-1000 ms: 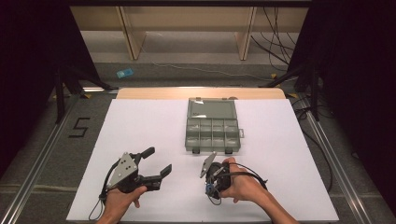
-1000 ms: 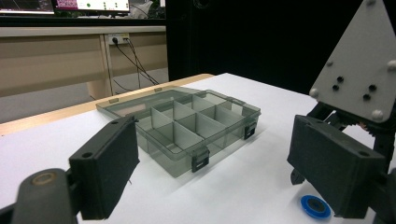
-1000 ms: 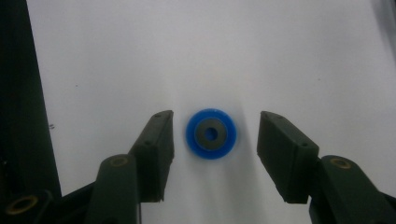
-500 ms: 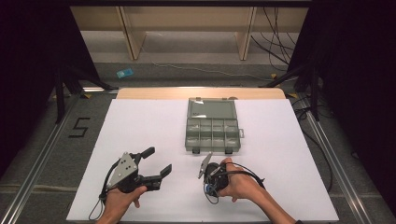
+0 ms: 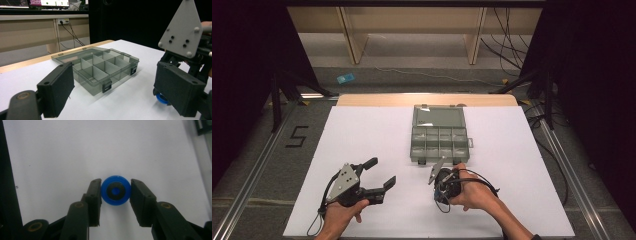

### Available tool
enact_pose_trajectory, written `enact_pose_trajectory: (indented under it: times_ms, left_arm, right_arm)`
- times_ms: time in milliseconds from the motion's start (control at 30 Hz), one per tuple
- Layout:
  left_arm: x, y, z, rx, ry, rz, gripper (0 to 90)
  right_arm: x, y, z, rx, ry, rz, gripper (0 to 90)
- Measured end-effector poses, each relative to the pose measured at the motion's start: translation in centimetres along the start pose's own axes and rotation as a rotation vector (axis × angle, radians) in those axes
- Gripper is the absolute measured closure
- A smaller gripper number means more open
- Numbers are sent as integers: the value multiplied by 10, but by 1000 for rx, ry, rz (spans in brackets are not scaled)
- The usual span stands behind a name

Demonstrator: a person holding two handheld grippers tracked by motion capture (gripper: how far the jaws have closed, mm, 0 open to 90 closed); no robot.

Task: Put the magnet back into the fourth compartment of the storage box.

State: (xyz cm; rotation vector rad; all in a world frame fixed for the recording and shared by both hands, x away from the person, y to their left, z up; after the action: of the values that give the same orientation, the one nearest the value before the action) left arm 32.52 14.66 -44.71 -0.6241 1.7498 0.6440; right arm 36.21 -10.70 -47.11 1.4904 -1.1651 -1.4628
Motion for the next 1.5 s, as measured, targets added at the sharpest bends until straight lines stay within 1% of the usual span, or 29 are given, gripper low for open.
enact_pose_trajectory:
  times_ms: [33, 67, 133, 167, 200, 233, 267, 333, 367, 467, 500, 533, 567, 600, 667, 833, 1033, 1167, 1200, 1233, 1300, 1400, 1467, 1500]
  left_arm:
    - [0, 0, 0, -1, 5, -1, 157]
    - [0, -1, 0, 8, 0, -8, 157]
    - [0, -1, 0, 10, -2, -9, 157]
    - [0, -1, -1, 11, -2, -9, 157]
    - [0, -1, -1, 11, 0, -9, 157]
    - [0, -1, -1, 9, 1, -7, 157]
    - [0, 0, -1, 3, 0, 0, 157]
    - [0, 0, -1, 3, 2, 1, 157]
    - [0, 0, -1, 3, 2, 1, 157]
    - [0, 1, -1, 1, 0, 0, 157]
    - [0, 1, -1, 1, 0, 0, 157]
    - [0, 0, -1, 1, -1, 1, 157]
    - [0, 0, -1, 1, -2, 2, 157]
    - [0, 0, -1, 1, 0, 2, 157]
    - [0, 0, -1, 0, -1, 2, 157]
    - [0, 1, 0, 0, -1, 0, 157]
    - [0, 0, 0, -1, 0, 1, 157]
    - [0, 0, 1, -3, 1, 0, 157]
    - [0, 0, 0, -3, 5, 1, 157]
    - [0, 0, 0, -3, 5, 2, 157]
    - [1, 0, 1, -5, 2, 3, 157]
    - [1, 0, 1, -6, 4, 3, 157]
    - [1, 0, 1, -6, 4, 3, 157]
    - [1, 0, 1, -6, 5, 5, 157]
  right_arm:
    - [1, 2, -2, 5, 1, -3, 625]
    - [2, 5, -3, 12, -1, -8, 625]
    - [4, 9, -6, 25, -7, -21, 625]
    - [5, 13, -8, 32, -12, -22, 625]
    - [7, 15, -9, 30, -27, -34, 625]
    - [8, 18, -12, 47, -25, -38, 625]
    - [10, 20, -14, 58, -41, -47, 625]
    - [14, 26, -18, 73, -55, -61, 625]
    - [14, 26, -18, 73, -55, -61, 625]
    - [19, 35, -24, 106, -69, -87, 625]
    - [19, 36, -26, 115, -67, -91, 625]
    - [20, 38, -26, 119, -76, -92, 625]
    - [21, 39, -27, 122, -79, -94, 625]
    - [22, 40, -28, 128, -71, -99, 626]
    - [23, 43, -30, 136, -82, -102, 625]
    - [27, 47, -35, 157, -87, -110, 626]
    - [33, 52, -42, 182, -115, -113, 626]
    - [37, 57, -51, 206, -127, -122, 626]
    - [38, 60, -53, 210, -135, -126, 626]
    - [38, 61, -54, 209, -144, -126, 626]
    - [39, 64, -60, 221, -153, -137, 626]
    - [40, 66, -67, 238, -160, -139, 626]
    - [41, 66, -73, 241, -167, -144, 626]
    - [41, 66, -76, 251, -176, -144, 626]
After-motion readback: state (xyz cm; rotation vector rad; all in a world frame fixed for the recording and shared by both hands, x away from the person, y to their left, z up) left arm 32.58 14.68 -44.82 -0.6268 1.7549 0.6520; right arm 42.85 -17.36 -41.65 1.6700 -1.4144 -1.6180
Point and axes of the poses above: each handheld gripper's, and its own axes: y roughly backward along the jaws, x roughly out of its underside, z roughly to its left, the point moved 3 cm from there along -y, roughly forward along the jaws, and after that the axes turned 11 degrees about y, right-handed, at the moved point
